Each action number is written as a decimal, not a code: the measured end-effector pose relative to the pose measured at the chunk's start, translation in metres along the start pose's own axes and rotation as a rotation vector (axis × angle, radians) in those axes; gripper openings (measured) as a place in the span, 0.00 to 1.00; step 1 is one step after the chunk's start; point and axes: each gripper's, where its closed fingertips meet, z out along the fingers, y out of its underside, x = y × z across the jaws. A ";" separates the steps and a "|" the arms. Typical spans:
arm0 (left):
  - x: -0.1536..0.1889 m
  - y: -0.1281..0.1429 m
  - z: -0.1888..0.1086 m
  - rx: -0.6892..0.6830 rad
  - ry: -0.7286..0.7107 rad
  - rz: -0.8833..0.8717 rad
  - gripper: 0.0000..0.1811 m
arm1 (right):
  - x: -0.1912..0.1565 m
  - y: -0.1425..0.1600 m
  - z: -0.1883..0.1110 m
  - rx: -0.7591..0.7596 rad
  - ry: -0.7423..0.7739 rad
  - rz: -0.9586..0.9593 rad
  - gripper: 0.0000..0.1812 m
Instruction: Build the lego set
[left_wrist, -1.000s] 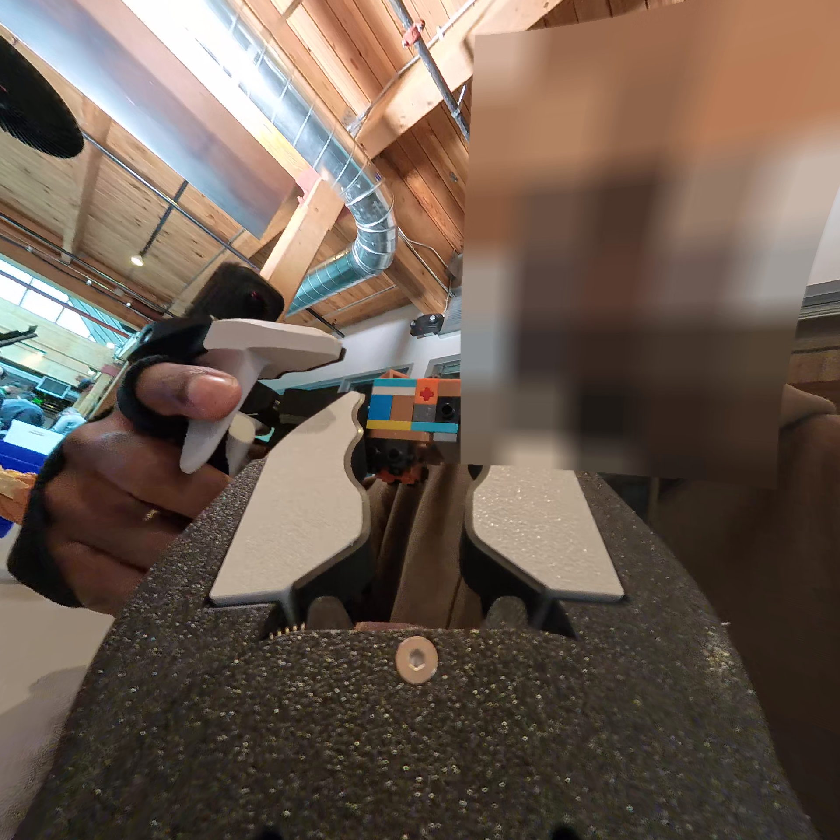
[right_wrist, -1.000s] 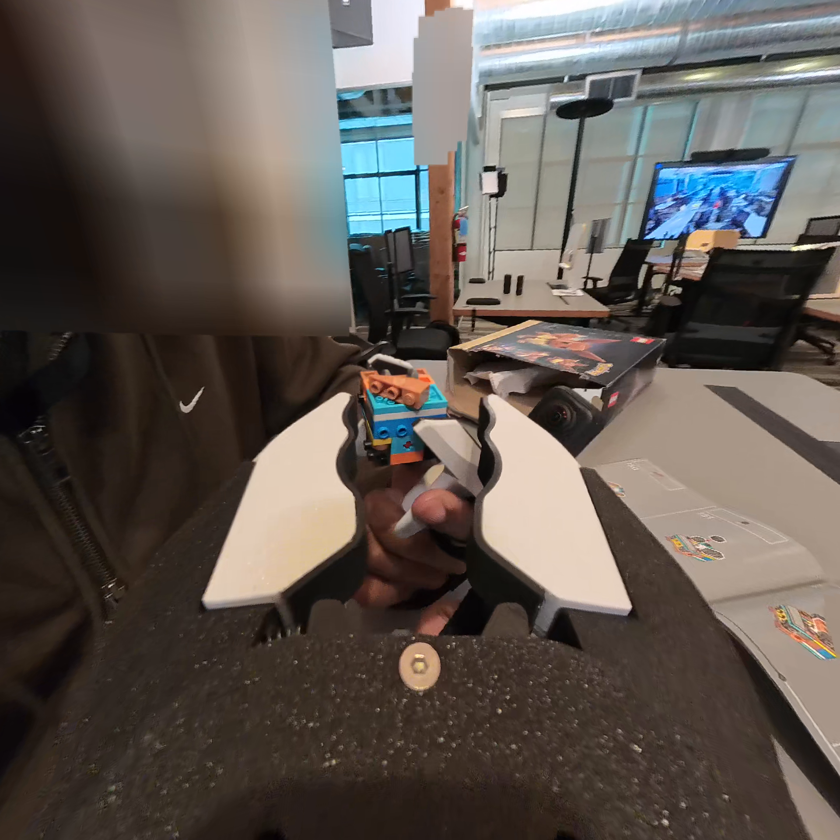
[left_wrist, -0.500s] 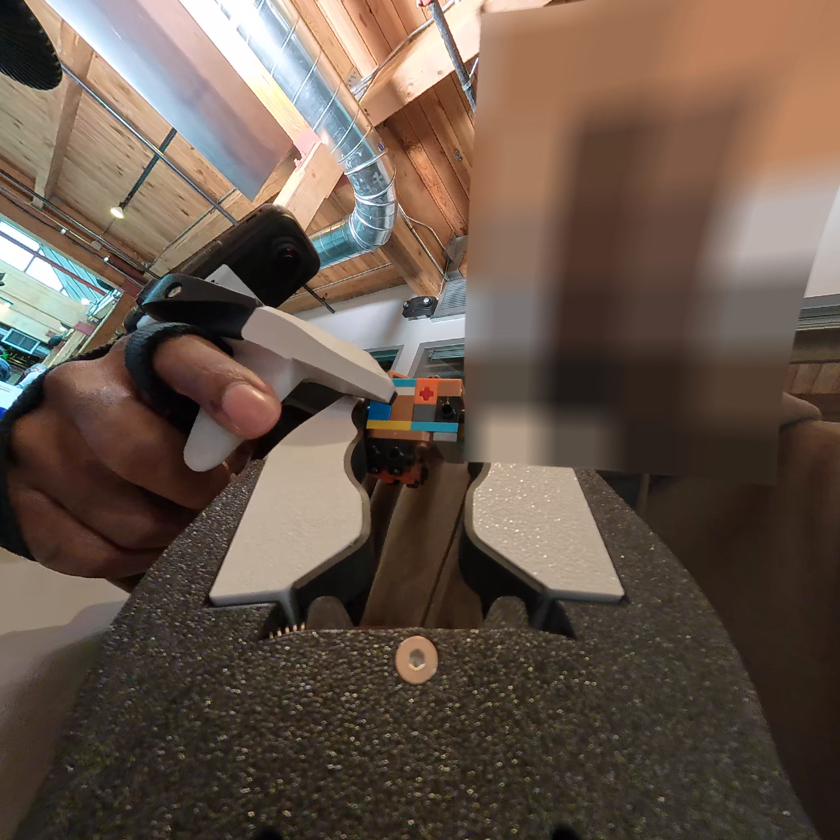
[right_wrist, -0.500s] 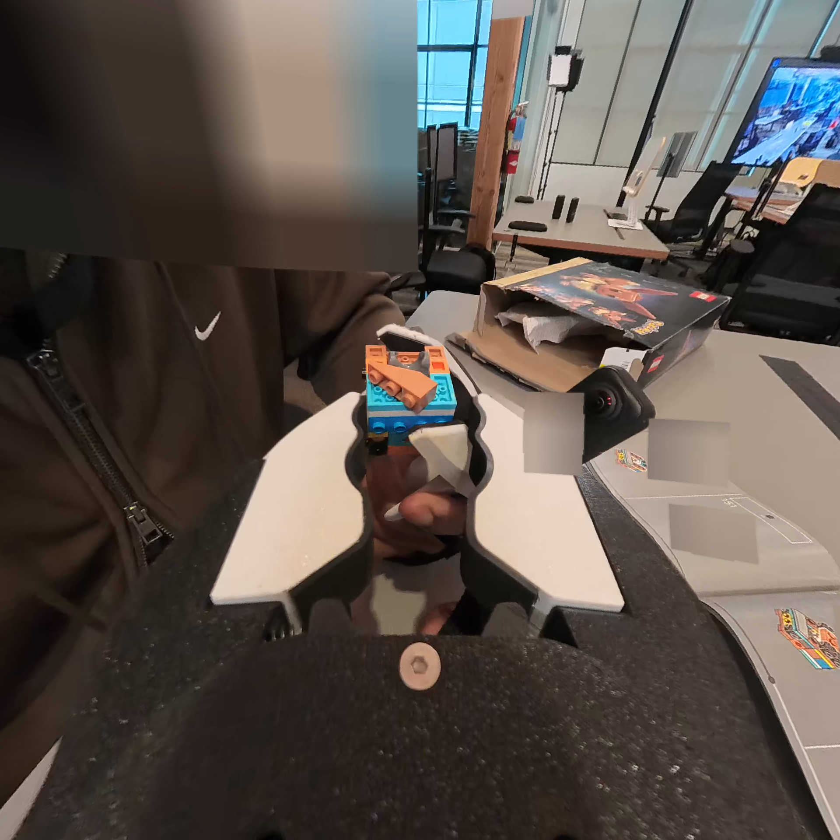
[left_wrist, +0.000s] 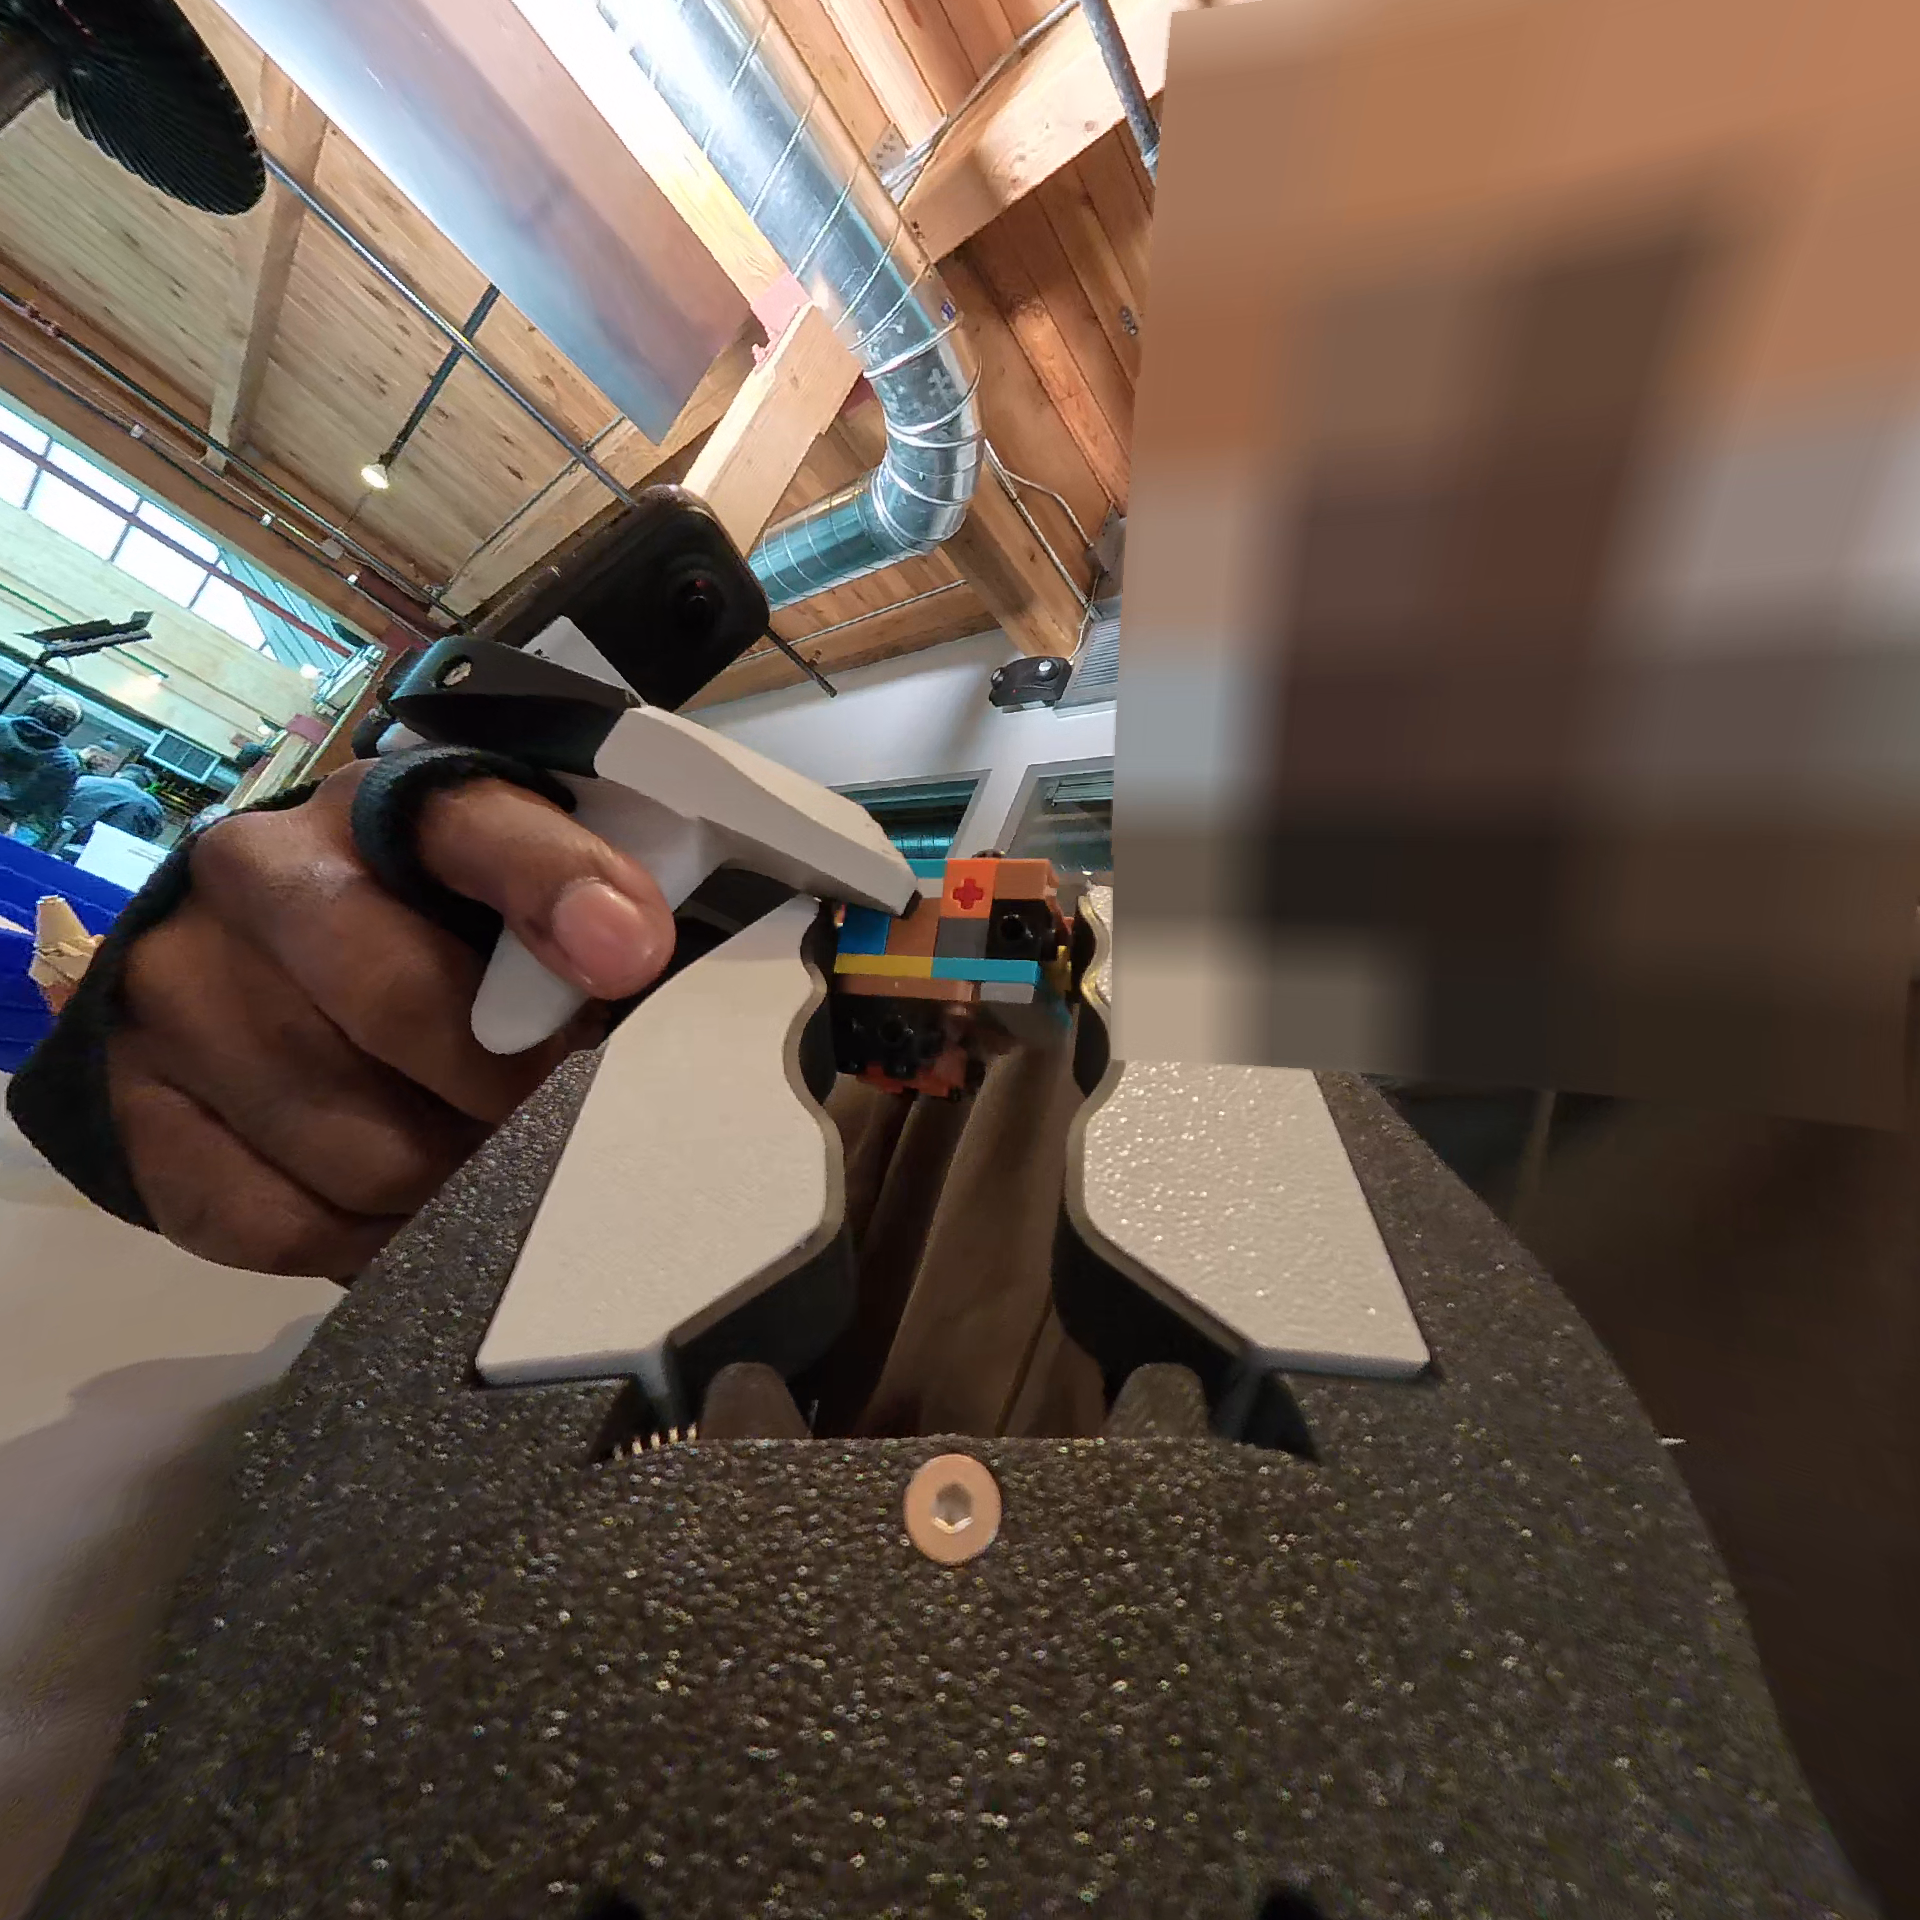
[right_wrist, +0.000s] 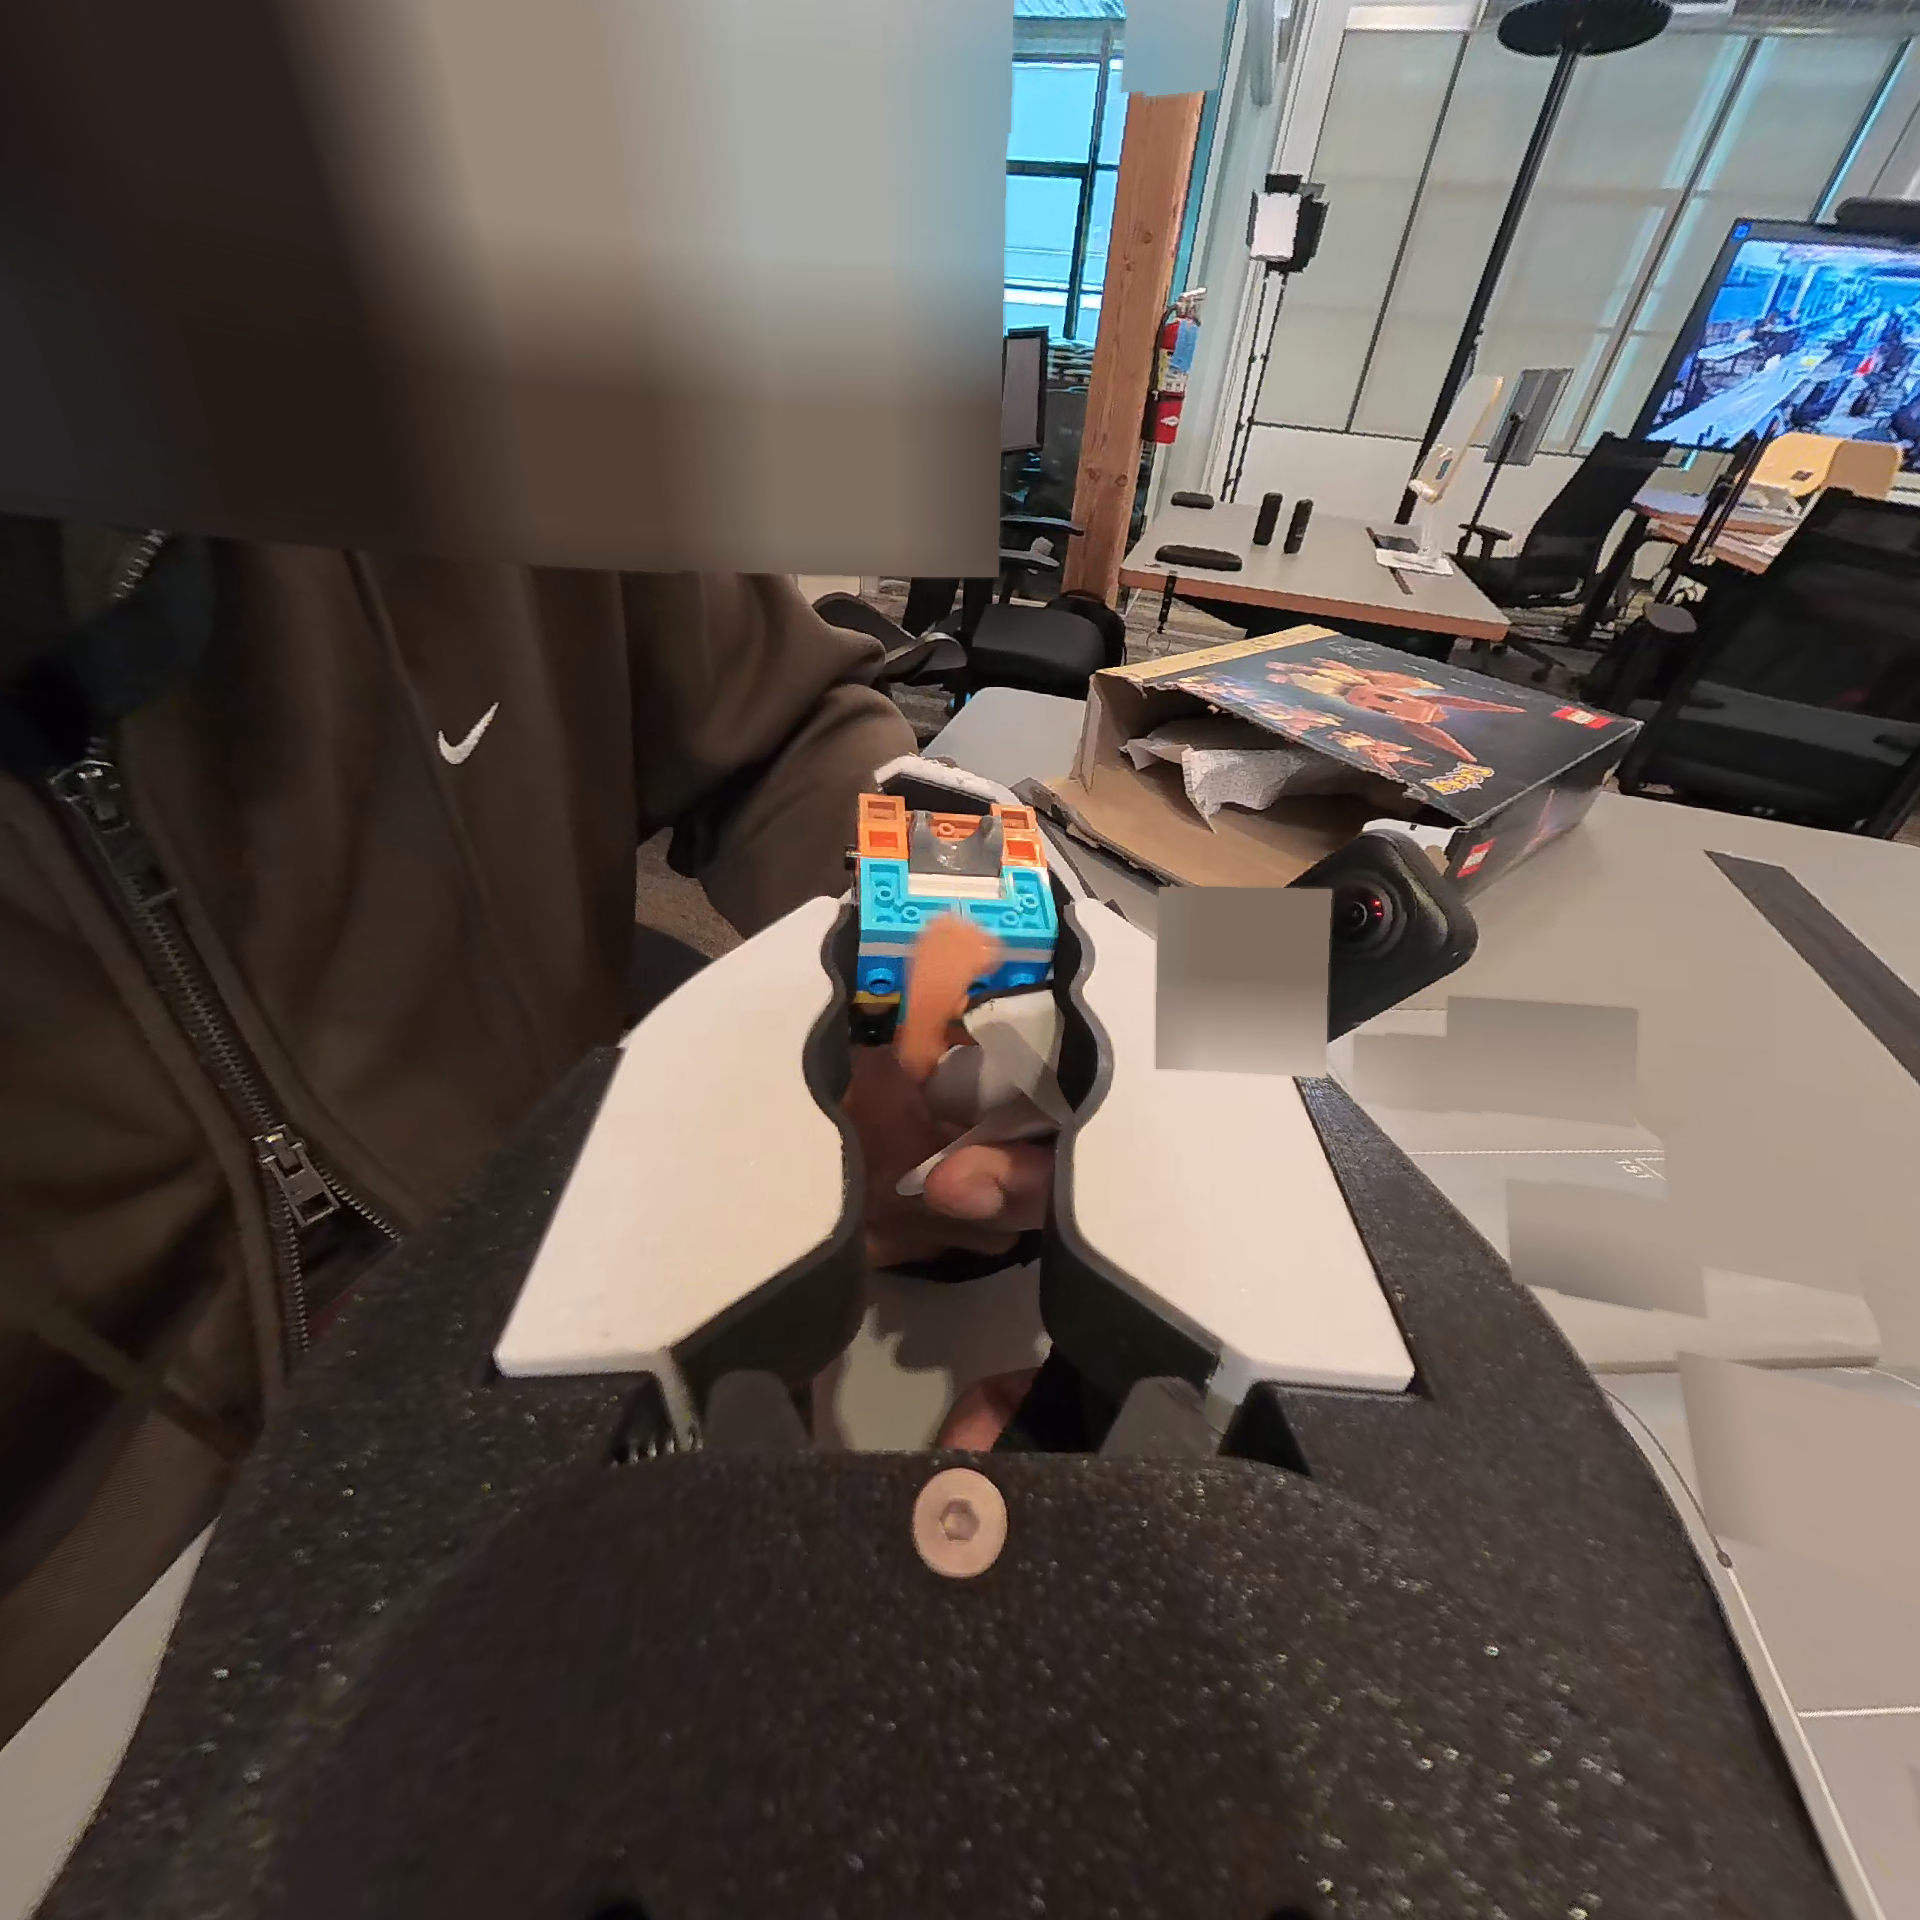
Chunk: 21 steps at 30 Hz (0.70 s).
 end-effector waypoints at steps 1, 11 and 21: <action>0.000 0.000 0.000 0.002 -0.002 -0.002 0.24 | 0.000 0.000 0.000 -0.003 0.003 -0.004 0.20; -0.023 -0.006 -0.015 -0.038 -0.160 0.046 0.26 | 0.014 0.013 -0.011 -0.064 0.076 -0.014 0.20; -0.051 -0.019 -0.040 -0.081 -0.346 0.042 0.22 | 0.021 0.038 -0.042 -0.054 0.073 0.051 0.20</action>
